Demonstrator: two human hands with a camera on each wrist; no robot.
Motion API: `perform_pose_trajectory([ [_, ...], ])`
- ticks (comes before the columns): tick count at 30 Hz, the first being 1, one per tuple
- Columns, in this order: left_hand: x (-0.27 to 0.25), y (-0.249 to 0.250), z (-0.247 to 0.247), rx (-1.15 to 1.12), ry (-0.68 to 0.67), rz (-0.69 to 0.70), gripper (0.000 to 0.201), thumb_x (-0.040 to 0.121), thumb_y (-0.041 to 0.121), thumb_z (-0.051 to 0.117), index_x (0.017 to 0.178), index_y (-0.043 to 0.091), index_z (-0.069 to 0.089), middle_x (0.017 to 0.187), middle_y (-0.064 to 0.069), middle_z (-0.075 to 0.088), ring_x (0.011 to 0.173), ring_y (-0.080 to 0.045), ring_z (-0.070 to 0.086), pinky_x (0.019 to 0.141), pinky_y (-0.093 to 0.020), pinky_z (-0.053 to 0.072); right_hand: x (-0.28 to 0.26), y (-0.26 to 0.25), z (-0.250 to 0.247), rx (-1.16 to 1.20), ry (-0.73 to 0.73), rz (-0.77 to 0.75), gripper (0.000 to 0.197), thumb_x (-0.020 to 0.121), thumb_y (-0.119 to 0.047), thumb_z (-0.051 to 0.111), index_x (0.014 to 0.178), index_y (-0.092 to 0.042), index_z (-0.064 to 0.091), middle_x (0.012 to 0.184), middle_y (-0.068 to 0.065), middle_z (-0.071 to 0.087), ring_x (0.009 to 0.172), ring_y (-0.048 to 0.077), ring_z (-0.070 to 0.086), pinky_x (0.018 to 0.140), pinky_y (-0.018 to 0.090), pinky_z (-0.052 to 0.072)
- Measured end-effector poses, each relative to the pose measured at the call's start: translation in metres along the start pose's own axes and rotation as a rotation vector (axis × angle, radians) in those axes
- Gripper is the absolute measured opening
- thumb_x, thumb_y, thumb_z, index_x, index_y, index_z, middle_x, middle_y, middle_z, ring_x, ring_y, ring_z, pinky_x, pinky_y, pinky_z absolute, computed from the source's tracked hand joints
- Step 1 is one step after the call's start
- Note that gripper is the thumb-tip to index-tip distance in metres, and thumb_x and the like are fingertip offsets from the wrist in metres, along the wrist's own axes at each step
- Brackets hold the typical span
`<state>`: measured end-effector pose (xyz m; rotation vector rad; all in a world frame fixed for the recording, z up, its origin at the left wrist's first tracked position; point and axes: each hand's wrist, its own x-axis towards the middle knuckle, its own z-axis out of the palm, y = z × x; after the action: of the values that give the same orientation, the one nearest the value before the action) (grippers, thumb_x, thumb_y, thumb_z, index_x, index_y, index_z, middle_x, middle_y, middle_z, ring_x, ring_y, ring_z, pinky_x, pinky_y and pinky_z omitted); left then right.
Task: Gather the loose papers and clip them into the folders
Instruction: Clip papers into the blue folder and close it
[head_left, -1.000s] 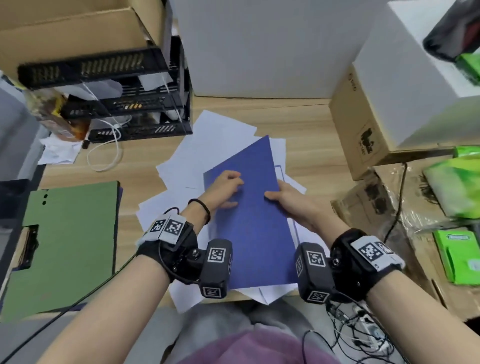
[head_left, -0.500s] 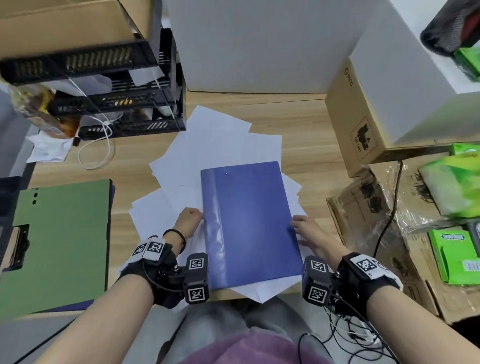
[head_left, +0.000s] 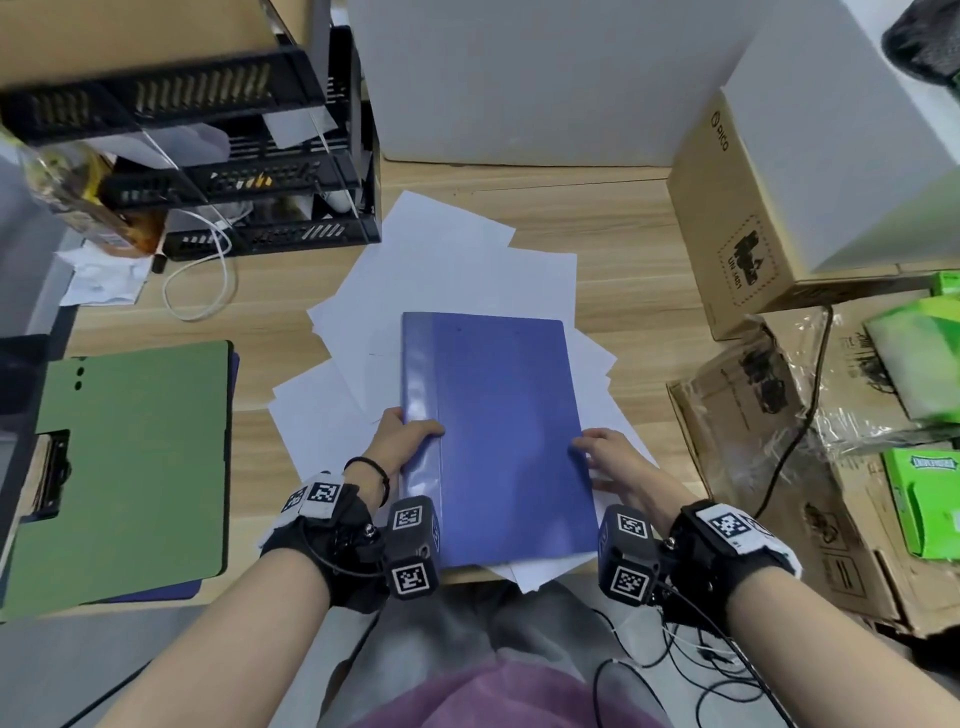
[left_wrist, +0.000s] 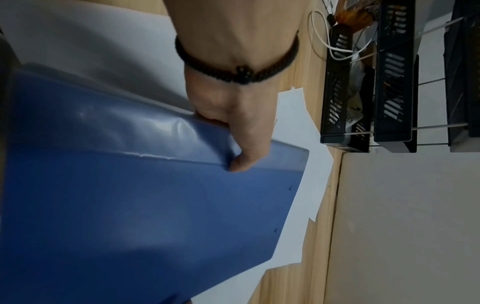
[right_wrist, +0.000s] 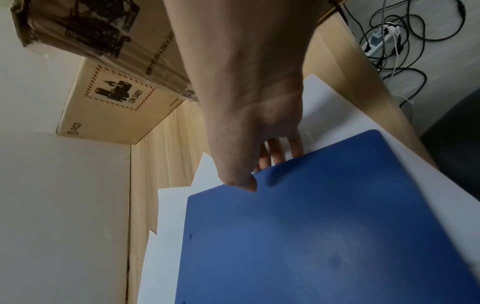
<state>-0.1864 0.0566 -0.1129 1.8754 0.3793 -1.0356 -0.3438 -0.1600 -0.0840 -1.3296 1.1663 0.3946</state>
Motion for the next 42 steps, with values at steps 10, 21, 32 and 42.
perform_pose_trajectory([
  [10, -0.009, -0.045, -0.061, -0.107, -0.028, 0.037, 0.066, 0.071, 0.013, 0.080, 0.128, 0.009, 0.048, 0.116, -0.013, 0.064, 0.100, -0.033, 0.066, 0.089, -0.049, 0.053, -0.006, 0.009, 0.050, 0.028, -0.036, 0.021, 0.009, 0.093, -0.016, 0.052, 0.103, -0.016, 0.053, 0.090, 0.001, 0.061, 0.078, 0.015, 0.057, 0.063, 0.026, 0.046],
  [21, -0.040, 0.019, -0.104, -0.370, -0.056, 0.372, 0.026, 0.089, 0.009, 0.064, 0.114, 0.012, 0.060, 0.095, -0.009, 0.073, 0.071, -0.017, 0.072, 0.060, -0.025, 0.057, -0.033, -0.017, 0.074, 0.063, -0.086, -0.064, 0.027, 0.090, -0.034, 0.066, 0.105, -0.012, 0.060, 0.099, 0.005, 0.071, 0.080, 0.019, 0.066, 0.066, 0.027, 0.053],
  [32, -0.023, 0.111, -0.058, -0.476, -0.113, 0.463, 0.029, 0.091, 0.020, 0.062, 0.118, 0.009, 0.060, 0.094, -0.007, 0.072, 0.077, -0.018, 0.072, 0.066, -0.030, 0.059, -0.053, -0.036, 0.035, 0.749, -0.039, -0.198, 0.017, 0.097, -0.013, 0.055, 0.107, -0.001, 0.061, 0.083, 0.012, 0.075, 0.070, 0.022, 0.074, 0.065, 0.033, 0.062],
  [42, -0.013, 0.145, 0.012, -0.357, -0.241, 0.429, 0.040, 0.093, 0.012, 0.059, 0.131, 0.010, 0.047, 0.125, -0.008, 0.062, 0.096, -0.020, 0.066, 0.072, -0.027, 0.057, -0.017, -0.064, 0.037, 1.100, -0.141, -0.188, 0.027, 0.102, 0.004, 0.030, 0.121, -0.007, 0.046, 0.082, 0.017, 0.075, 0.073, 0.033, 0.074, 0.059, 0.046, 0.061],
])
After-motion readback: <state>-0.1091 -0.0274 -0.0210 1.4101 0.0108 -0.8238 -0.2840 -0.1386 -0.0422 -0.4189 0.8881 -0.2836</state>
